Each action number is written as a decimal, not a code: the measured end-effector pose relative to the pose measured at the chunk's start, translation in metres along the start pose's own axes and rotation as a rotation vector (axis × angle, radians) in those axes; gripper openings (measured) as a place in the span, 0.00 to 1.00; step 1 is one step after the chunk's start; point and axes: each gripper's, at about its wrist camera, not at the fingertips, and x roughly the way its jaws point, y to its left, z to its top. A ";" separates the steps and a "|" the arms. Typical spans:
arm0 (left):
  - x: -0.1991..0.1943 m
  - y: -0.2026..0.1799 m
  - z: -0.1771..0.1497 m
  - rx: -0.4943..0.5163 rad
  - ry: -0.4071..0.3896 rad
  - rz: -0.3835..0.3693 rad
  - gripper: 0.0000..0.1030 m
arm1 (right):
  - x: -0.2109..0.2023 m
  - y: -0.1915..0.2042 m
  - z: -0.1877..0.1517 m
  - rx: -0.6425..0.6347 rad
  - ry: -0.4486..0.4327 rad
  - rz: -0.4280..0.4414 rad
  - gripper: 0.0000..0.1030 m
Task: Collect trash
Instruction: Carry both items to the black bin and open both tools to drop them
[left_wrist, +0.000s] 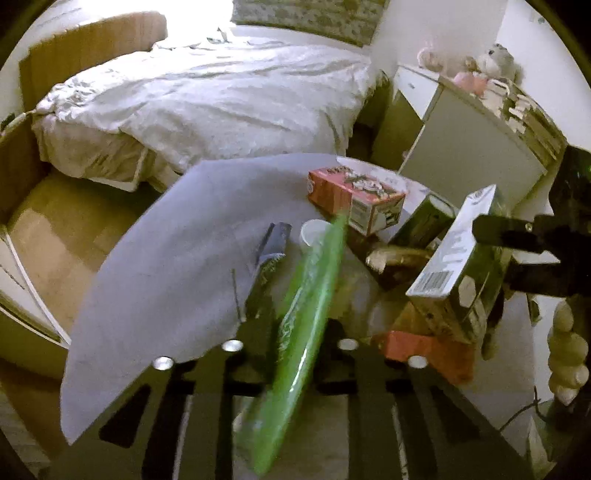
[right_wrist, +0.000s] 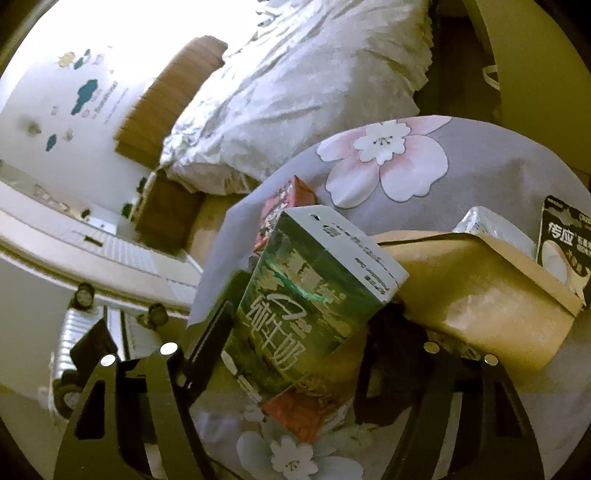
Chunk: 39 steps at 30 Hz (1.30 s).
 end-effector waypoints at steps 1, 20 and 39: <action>-0.005 0.000 -0.001 -0.005 -0.014 -0.004 0.12 | -0.004 0.000 -0.003 0.000 -0.003 0.024 0.70; -0.058 -0.163 0.050 0.045 -0.160 -0.356 0.09 | -0.220 -0.042 0.060 -0.172 -0.268 -0.137 0.64; 0.167 -0.410 0.042 0.230 0.270 -0.447 0.08 | -0.192 -0.353 0.020 0.250 -0.063 -0.475 0.63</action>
